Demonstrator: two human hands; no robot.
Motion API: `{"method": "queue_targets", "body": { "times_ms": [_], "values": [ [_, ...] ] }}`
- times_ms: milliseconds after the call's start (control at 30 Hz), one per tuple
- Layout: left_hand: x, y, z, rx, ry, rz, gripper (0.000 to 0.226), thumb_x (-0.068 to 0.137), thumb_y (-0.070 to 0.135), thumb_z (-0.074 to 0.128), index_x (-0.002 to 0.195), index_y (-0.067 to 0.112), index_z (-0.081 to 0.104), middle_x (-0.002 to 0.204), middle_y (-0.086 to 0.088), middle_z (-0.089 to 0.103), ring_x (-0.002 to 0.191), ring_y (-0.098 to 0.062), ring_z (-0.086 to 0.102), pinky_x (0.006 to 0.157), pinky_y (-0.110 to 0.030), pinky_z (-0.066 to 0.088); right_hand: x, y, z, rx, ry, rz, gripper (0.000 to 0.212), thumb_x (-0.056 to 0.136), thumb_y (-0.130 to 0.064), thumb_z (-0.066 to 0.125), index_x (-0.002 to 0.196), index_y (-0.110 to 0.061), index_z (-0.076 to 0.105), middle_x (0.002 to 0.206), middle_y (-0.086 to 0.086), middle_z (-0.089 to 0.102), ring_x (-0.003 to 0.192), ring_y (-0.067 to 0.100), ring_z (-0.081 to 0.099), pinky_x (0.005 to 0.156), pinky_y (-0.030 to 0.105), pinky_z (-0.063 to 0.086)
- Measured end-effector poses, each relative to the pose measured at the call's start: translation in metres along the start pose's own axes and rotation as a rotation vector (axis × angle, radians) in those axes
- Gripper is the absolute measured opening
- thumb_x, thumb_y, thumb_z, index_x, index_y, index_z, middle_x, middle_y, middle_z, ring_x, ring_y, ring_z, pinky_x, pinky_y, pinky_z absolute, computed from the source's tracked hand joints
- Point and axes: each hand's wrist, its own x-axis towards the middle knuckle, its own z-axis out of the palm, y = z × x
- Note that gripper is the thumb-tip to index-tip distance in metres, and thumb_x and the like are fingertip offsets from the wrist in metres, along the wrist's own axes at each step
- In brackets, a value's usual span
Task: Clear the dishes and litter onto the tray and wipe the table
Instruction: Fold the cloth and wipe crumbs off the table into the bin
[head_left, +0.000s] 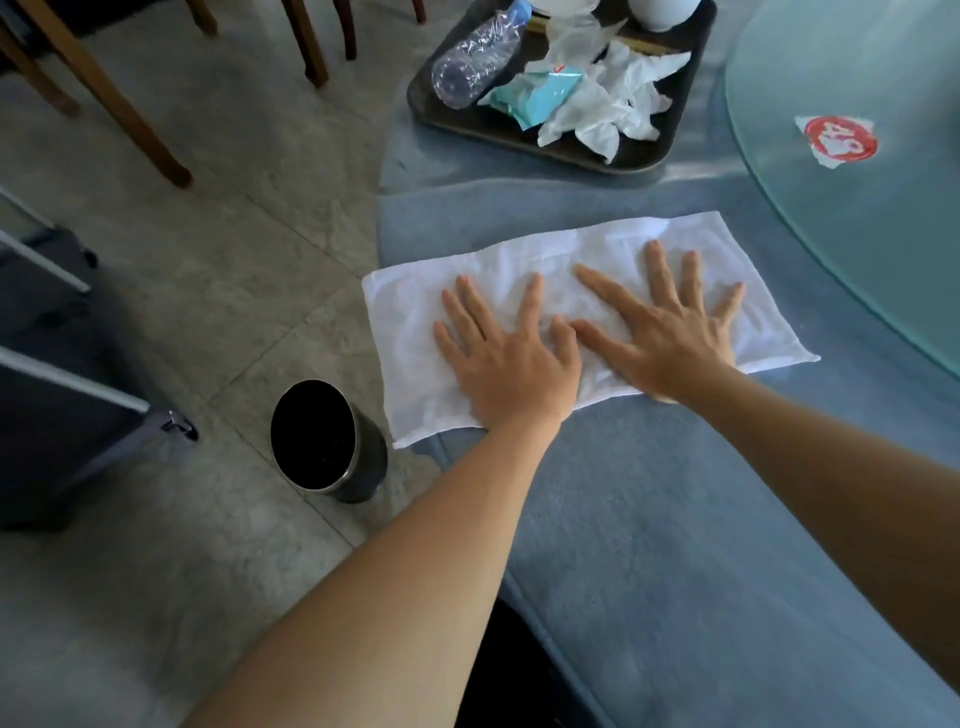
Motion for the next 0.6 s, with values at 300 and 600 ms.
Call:
{"method": "queue_targets", "body": {
  "times_ms": [300, 600],
  "values": [
    [-0.0019, -0.0037, -0.0027, -0.054, -0.053, 0.054, 0.061, 0.096, 0.049, 0.035, 0.156, 0.043, 0.027, 0.166, -0.027, -0.003, 0.155, -0.040, -0.008, 0.121, -0.059, -0.005, -0.0001, -0.0057, -0.0029, -0.033, -0.019, 0.052, 0.069, 0.081, -0.097, 0.014, 0.144, -0.077, -0.008, 0.173, -0.001, -0.015, 0.158, 0.037, -0.015, 0.119, 0.074, -0.006],
    [0.0003, -0.0036, -0.0021, -0.048, -0.126, 0.063, 0.063, 0.096, 0.045, 0.034, 0.157, 0.041, 0.025, 0.166, -0.028, -0.005, 0.154, -0.043, -0.008, 0.120, -0.063, -0.001, 0.0035, -0.0057, -0.0056, -0.011, -0.048, 0.094, 0.068, 0.083, -0.091, 0.017, 0.145, -0.076, -0.005, 0.173, -0.008, -0.015, 0.159, 0.030, -0.017, 0.122, 0.067, -0.009]
  ]
}}
